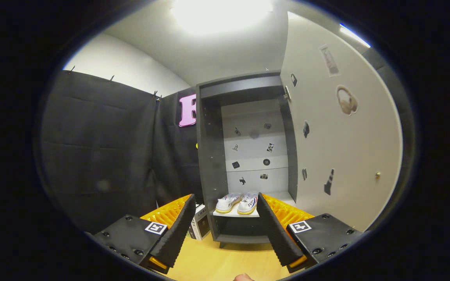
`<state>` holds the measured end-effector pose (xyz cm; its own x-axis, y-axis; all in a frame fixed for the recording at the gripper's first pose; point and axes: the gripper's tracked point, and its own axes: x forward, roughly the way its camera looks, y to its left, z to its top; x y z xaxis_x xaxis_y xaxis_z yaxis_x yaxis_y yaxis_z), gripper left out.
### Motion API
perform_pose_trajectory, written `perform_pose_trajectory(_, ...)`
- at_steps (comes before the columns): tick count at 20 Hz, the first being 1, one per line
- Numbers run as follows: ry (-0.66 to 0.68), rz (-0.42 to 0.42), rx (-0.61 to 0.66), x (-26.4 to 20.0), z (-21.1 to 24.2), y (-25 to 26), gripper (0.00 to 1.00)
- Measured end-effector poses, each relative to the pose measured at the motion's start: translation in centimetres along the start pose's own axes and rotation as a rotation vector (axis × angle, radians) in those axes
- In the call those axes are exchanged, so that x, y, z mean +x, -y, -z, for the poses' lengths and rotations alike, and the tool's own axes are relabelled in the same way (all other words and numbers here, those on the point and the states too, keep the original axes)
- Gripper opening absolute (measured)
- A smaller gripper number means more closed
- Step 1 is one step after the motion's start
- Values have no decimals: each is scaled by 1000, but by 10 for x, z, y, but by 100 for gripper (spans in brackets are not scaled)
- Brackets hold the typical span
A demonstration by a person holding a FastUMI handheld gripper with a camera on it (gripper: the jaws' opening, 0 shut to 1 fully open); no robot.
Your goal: Open the shoe cabinet door, grab the shoes and put them into the shoe cabinet, then close the shoe cabinet door.
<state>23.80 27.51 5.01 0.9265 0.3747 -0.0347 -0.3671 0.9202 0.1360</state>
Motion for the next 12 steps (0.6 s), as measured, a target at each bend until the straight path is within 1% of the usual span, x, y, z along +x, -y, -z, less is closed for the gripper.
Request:
perform_pose_trajectory(4, 6, -67, 9, -46, -15, 10, 97)
perform_pose_trajectory(7, 4, -97, 32, -83, -26, 31, 97)
perform_pose_trajectory(12, -5, -140, 85, -114, -38, 81, 97)
